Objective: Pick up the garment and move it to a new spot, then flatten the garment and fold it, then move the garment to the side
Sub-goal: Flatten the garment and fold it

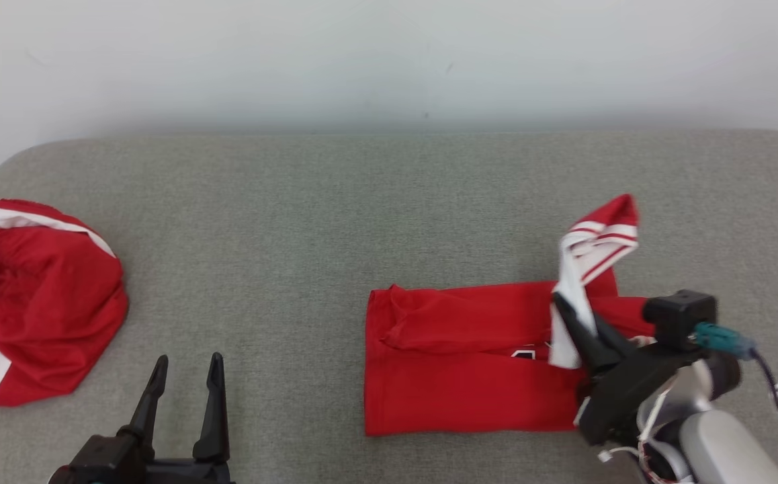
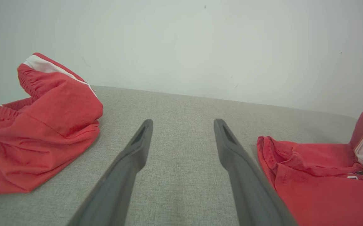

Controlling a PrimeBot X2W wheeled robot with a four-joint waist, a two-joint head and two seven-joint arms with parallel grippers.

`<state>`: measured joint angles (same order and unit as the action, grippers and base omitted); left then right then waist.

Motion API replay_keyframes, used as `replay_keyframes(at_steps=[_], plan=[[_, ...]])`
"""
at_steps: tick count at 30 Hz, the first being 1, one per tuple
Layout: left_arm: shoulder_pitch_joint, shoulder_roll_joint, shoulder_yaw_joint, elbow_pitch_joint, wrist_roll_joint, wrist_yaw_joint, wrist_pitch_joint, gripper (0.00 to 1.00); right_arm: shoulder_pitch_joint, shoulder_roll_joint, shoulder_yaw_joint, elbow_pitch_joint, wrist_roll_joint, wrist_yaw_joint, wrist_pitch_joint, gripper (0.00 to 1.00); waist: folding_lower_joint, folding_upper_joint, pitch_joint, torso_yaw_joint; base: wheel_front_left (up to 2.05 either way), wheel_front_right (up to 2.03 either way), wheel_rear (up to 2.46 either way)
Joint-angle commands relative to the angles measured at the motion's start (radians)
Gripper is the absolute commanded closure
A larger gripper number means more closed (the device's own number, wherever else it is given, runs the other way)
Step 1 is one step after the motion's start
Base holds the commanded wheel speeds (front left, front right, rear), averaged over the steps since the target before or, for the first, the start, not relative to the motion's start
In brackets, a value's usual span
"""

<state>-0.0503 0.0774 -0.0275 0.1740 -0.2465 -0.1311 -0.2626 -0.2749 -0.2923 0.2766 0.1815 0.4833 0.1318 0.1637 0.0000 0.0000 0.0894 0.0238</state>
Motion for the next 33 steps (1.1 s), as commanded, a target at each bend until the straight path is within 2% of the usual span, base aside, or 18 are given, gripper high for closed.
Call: replay_keyframes(at_steps=[1,9,18,19,20,21,30,33], plan=[[-0.018,-0.001,-0.004,0.003,-0.005,0.001,-0.003,0.0,0.011,0.02,0.016,-0.023,-0.008,-0.003,0.009,1.0,0.0,0.0,0.007,0.017,0.0,0.0,0.0],[-0.04,-0.009,-0.026,0.013,-0.009,0.001,-0.003,0.0,0.029,0.113,0.093,-0.044,-0.033,-0.003,0.031,1.0,0.0,0.0,0.017,0.062,0.0,0.0,0.0],[-0.059,-0.017,-0.046,0.026,-0.013,0.001,-0.003,0.0,-0.002,0.194,0.138,0.073,-0.044,-0.003,-0.013,1.0,0.0,0.0,0.031,0.089,0.0,0.0,0.0],[-0.06,-0.017,-0.048,0.028,-0.014,0.001,-0.003,0.0,-0.009,0.2,0.143,0.088,-0.048,-0.003,-0.021,0.62,0.0,0.0,0.033,0.091,0.0,0.0,0.0],[-0.063,-0.017,-0.049,0.03,-0.015,0.001,-0.003,0.0,-0.017,0.205,0.147,0.098,-0.048,-0.003,-0.031,0.15,0.0,0.0,0.035,0.093,0.0,0.0,0.0],[-0.066,-0.018,-0.05,0.03,-0.014,0.001,-0.003,0.0,-0.024,0.206,0.153,0.106,-0.049,-0.003,-0.043,0.0,0.0,0.0,0.036,0.094,0.0,0.0,0.0],[-0.055,-0.021,-0.04,0.032,-0.01,0.001,-0.003,0.0,-0.084,0.177,0.111,0.071,-0.043,-0.003,-0.173,0.0,0.0,0.0,0.025,0.071,0.0,0.0,0.0],[-0.045,-0.021,-0.034,0.029,-0.005,0.001,-0.003,0.0,-0.084,0.157,0.061,0.046,-0.05,-0.003,-0.212,0.0,0.0,0.0,0.018,0.058,0.0,0.0,0.0]])
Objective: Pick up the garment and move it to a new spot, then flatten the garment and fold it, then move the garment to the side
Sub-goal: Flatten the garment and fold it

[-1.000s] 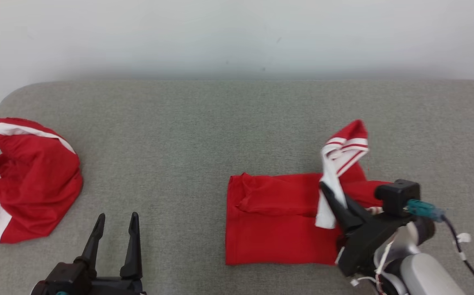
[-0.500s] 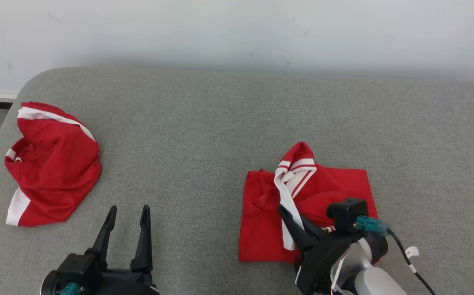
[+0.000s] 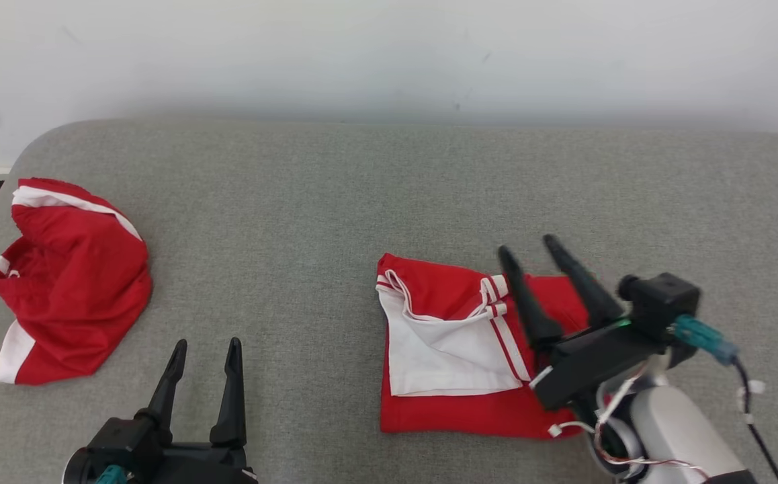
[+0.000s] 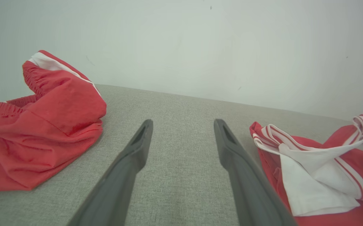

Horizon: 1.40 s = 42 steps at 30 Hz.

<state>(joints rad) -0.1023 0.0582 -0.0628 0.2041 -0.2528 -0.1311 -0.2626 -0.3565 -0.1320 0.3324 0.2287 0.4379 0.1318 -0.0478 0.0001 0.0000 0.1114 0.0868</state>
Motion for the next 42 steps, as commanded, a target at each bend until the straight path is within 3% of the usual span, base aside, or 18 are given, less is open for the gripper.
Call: replay_keyframes(at_steps=[1,9,16,25,35,36,37,38,42], plan=[[0.009,-0.001,0.005,-0.003,0.001,0.001,-0.003,0.0,0.003,-0.009,-0.013,-0.009,-0.006,-0.003,-0.011,0.0,-0.0001,0.0,-0.006,-0.01,0.0,0.0,0.0],[0.028,0.006,0.018,-0.017,0.006,0.001,-0.003,0.0,0.12,-0.043,-0.174,-0.045,-0.009,-0.003,-0.041,0.0,-0.0001,0.0,-0.018,-0.044,0.0,0.0,0.0],[0.042,0.012,0.022,-0.028,0.008,0.001,-0.003,0.0,0.204,-0.033,-0.231,-0.071,-0.007,-0.003,-0.043,0.0,-0.0001,0.0,-0.023,-0.062,0.0,0.0,0.0],[0.03,0.011,0.009,-0.028,0.012,0.001,-0.003,0.0,0.156,-0.028,-0.125,-0.068,-0.015,-0.003,0.004,0.0,-0.0001,0.0,-0.017,-0.042,0.0,0.0,0.0],[0.003,0.004,-0.012,-0.019,-0.001,0.001,-0.003,0.0,0.038,-0.041,-0.041,0.086,-0.004,-0.003,0.04,0.0,-0.0001,0.0,-0.001,0.014,0.0,0.0,0.0],[0.001,0.003,-0.012,-0.018,-0.002,0.001,-0.003,0.0,0.03,-0.041,-0.035,0.103,-0.001,-0.003,0.045,0.43,-0.0001,0.0,0.001,0.017,0.0,0.0,0.0],[0.001,0.003,-0.012,-0.018,-0.002,0.001,-0.003,0.0,0.022,-0.039,-0.032,0.117,0.004,-0.003,0.043,0.66,-0.0001,0.0,0.002,0.019,0.0,0.0,0.0],[-0.001,0.002,-0.012,-0.017,-0.003,0.001,-0.003,0.0,0.013,-0.038,-0.028,0.131,0.005,-0.003,0.044,1.0,-0.0001,0.0,0.003,0.021,0.0,0.0,0.0],[-0.003,0.0,-0.009,-0.016,-0.004,0.001,-0.003,0.0,-0.006,-0.036,-0.012,0.158,0.013,-0.003,0.034,1.0,-0.0001,0.0,0.006,0.022,0.0,0.0,0.0]])
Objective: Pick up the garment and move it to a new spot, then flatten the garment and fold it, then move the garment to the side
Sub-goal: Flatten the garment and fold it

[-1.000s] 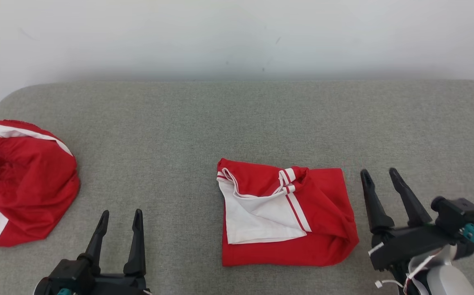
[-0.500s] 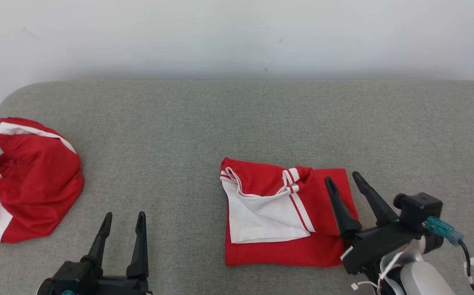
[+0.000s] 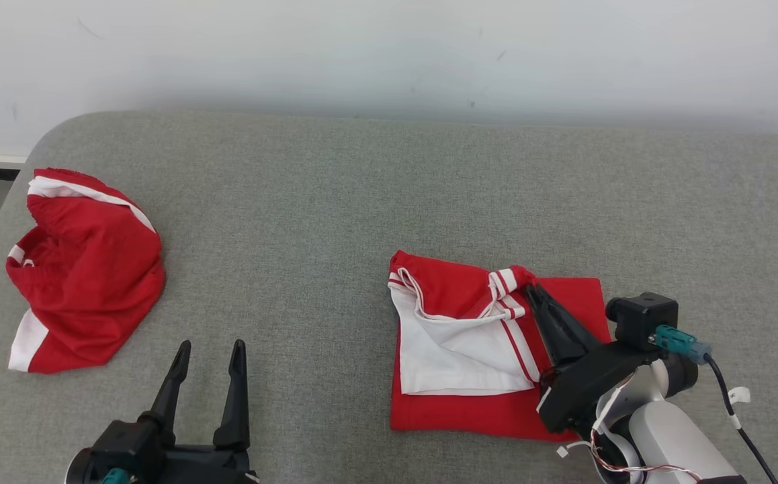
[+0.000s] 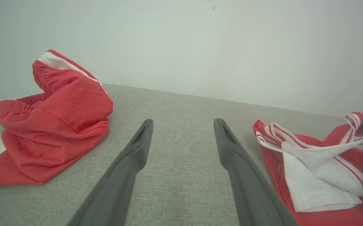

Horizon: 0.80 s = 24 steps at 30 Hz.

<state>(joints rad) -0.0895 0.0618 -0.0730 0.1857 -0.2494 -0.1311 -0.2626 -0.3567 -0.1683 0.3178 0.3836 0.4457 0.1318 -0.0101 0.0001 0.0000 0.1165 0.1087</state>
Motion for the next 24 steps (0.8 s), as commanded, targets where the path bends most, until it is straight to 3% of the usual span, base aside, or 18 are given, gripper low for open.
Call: replay_keyframes(at_steps=[1,9,16,22,23,24], plan=[[-0.015,-0.004,0.003,0.003,-0.008,0.001,-0.003,0.0,-0.008,0.001,0.01,0.006,0.007,-0.003,-0.01,1.0,-0.0001,0.0,0.0,-0.001,0.0,0.0,0.0],[0.012,-0.006,0.019,0.004,-0.005,0.001,-0.003,0.0,0.071,0.0,0.086,-0.118,0.051,-0.003,-0.04,1.0,-0.0001,0.0,-0.022,-0.021,0.0,0.0,0.0],[0.024,-0.007,0.021,0.0,-0.004,0.001,-0.003,0.0,0.237,0.018,0.107,-0.32,0.081,-0.003,0.017,1.0,-0.0001,0.0,-0.029,-0.032,0.0,0.0,0.0],[0.025,-0.008,0.02,0.003,-0.004,0.001,-0.003,0.0,0.36,0.059,0.145,-0.4,0.115,-0.003,0.076,1.0,-0.0001,0.0,-0.032,-0.042,0.0,0.0,0.0],[0.025,-0.008,0.016,0.005,-0.004,0.001,-0.003,0.0,0.368,0.06,0.153,-0.404,0.112,-0.003,0.078,0.27,-0.0001,0.0,-0.033,-0.044,0.0,0.0,0.0],[0.026,-0.009,0.015,0.006,-0.004,0.001,-0.003,0.0,0.378,0.065,0.158,-0.406,0.117,-0.003,0.079,0.0,-0.0001,0.0,-0.034,-0.045,0.0,0.0,0.0]])
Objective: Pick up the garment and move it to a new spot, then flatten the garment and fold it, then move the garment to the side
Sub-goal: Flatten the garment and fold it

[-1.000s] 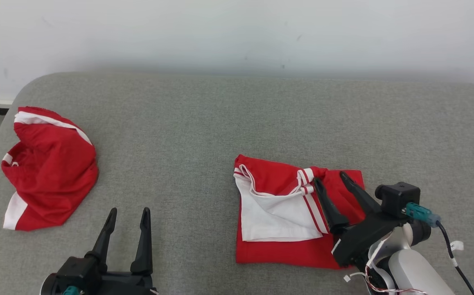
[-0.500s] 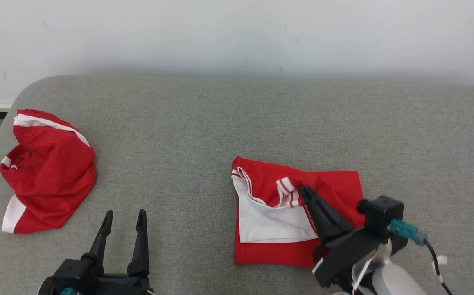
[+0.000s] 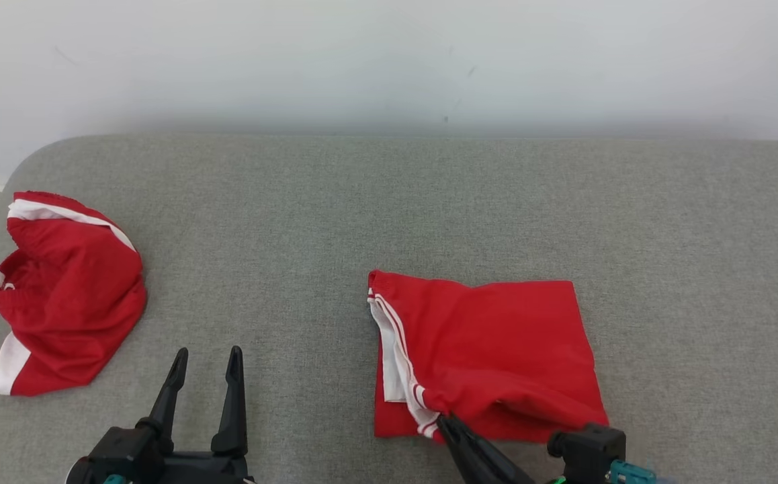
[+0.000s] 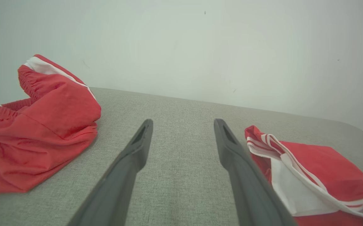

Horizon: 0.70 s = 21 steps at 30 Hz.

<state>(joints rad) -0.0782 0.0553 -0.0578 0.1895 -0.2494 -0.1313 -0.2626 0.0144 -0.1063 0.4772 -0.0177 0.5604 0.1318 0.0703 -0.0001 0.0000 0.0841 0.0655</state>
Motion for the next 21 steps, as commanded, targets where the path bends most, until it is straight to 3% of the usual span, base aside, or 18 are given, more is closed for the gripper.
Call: replay_keyframes(at_steps=[1,8,21], plan=[[0.015,-0.002,0.0,0.003,-0.004,0.001,-0.003,0.0,0.013,0.006,0.006,-0.007,0.007,-0.003,-0.001,0.0,0.0001,0.0,-0.004,-0.004,0.0,0.0,0.0],[0.026,0.003,0.012,0.002,0.002,0.001,-0.003,0.0,0.0,-0.004,-0.027,-0.05,0.002,-0.003,-0.065,0.0,0.0001,0.0,-0.022,-0.028,0.0,0.0,0.0],[0.036,0.008,0.019,-0.014,0.01,0.001,-0.003,0.0,-0.017,-0.01,-0.3,-0.018,-0.11,-0.003,-0.257,0.0,0.0001,0.0,-0.022,-0.059,0.0,0.0,0.0]])
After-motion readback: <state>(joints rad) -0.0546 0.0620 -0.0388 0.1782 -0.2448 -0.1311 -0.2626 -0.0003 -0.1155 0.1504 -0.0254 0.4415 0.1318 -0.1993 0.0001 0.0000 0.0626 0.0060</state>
